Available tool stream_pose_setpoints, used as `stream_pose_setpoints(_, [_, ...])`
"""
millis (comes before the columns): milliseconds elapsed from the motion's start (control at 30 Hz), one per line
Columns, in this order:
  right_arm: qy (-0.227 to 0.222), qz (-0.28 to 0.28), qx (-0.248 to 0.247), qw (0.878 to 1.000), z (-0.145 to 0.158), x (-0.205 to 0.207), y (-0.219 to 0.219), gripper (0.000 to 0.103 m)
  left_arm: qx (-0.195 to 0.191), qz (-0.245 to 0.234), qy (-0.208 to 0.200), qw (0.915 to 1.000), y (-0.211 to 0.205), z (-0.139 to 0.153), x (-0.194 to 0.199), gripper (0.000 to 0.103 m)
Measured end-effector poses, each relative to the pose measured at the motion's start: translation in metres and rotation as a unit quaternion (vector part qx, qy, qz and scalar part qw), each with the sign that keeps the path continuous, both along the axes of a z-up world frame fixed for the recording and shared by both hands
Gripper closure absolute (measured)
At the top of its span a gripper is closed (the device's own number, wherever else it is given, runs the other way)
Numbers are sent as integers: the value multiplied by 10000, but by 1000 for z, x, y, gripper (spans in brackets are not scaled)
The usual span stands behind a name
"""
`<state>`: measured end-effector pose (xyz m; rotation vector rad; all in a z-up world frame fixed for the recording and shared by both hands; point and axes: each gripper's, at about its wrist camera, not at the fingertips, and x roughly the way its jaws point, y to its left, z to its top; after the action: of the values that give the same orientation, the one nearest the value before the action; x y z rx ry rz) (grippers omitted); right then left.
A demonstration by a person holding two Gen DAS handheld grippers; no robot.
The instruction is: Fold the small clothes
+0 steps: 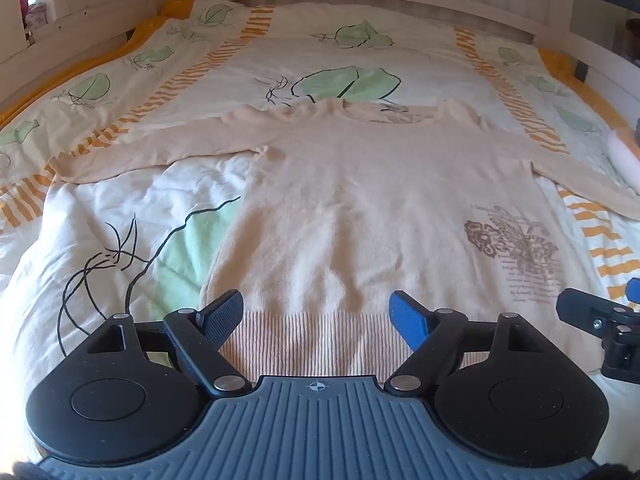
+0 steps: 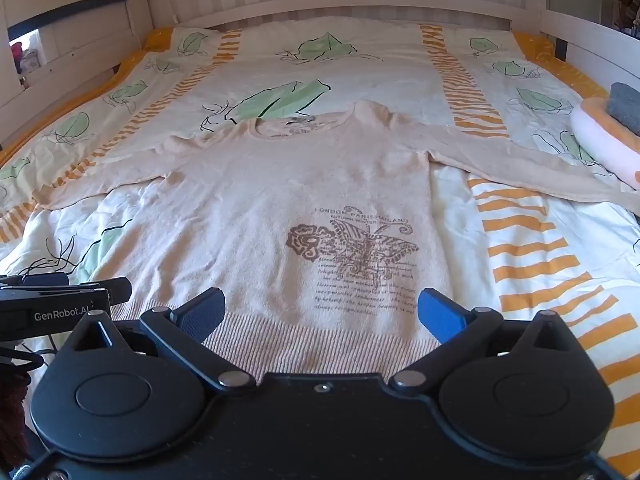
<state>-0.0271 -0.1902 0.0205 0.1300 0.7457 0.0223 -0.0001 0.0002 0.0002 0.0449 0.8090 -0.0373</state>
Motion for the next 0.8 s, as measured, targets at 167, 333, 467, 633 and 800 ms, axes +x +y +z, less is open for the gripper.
stream_pose_setpoints(167, [60, -49, 37, 10000, -1, -1, 1, 1, 40, -55, 18, 10000, 3, 2, -2, 24])
stream_pose_setpoints(333, [80, -80, 57, 9999, -2, -5, 11, 1, 25, -8, 62, 10000, 2, 1, -4, 23])
stream_pose_setpoints(467, [114, -72, 84, 9999, -5, -6, 9, 1, 24, 22, 113, 9999, 0, 0, -3, 24])
stream_pose_setpoints(633, [132, 3, 76, 9999, -3, -2, 2, 1, 36, 24, 120, 9999, -1, -1, -4, 24])
stream_pose_setpoints(800, [134, 11, 82, 9999, -5, -1, 2, 1, 55, 14, 163, 9999, -1, -2, -3, 24])
